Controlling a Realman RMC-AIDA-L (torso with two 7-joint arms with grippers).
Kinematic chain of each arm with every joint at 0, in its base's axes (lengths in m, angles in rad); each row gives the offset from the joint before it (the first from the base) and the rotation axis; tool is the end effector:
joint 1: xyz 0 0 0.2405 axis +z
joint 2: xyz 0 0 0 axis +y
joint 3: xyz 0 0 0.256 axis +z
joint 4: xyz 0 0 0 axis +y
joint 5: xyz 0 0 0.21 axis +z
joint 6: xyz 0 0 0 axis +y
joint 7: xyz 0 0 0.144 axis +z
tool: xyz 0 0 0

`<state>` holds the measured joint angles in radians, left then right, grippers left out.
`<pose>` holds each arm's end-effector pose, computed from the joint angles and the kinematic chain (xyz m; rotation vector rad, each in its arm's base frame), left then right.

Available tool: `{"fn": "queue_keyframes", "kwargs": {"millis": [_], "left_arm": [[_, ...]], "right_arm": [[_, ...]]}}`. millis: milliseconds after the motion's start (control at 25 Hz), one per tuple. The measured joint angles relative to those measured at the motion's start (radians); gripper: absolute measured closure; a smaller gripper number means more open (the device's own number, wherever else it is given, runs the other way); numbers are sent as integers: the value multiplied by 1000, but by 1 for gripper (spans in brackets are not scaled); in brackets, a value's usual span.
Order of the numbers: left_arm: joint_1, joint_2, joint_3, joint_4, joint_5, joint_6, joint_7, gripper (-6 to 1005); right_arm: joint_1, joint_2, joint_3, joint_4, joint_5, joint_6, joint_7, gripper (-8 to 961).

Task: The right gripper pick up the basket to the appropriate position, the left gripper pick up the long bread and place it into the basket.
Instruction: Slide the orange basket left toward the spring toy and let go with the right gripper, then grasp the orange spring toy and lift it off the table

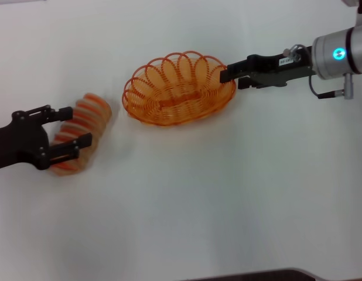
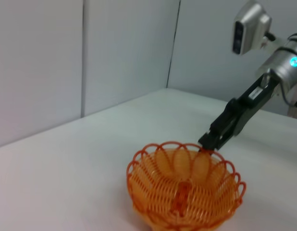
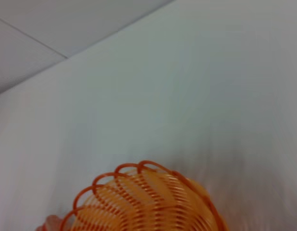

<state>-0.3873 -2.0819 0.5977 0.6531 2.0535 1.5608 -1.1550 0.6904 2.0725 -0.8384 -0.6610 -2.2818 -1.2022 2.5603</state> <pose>-0.3150 0.2882 0.0050 -2.6404 -0.5442 -0.5988 0.2571 0.3890 -0.0206 -2.1416 1.8503 0.3456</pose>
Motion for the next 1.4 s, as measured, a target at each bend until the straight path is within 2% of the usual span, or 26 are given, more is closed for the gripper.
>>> {"fn": "queue_keyframes", "kwargs": {"millis": [280, 520, 880, 1120, 1400], "left_arm": [[17, 22, 0, 2, 8, 1, -28, 280], [21, 42, -4, -5, 14, 35, -74, 280], [41, 46, -10, -9, 20, 26, -100, 281], [57, 42, -16, -25, 20, -27, -115, 280], [60, 42, -18, -41, 20, -51, -168, 278]], "right_arm": [[-77, 0, 15, -73, 110, -55, -112, 357], [-134, -25, 76, -80, 185, -133, -204, 344], [-198, -52, 204, -104, 216, -328, -485, 343], [-237, -53, 259, -104, 217, -437, -763, 342], [-287, -52, 276, -104, 216, -481, -1064, 342]]}}
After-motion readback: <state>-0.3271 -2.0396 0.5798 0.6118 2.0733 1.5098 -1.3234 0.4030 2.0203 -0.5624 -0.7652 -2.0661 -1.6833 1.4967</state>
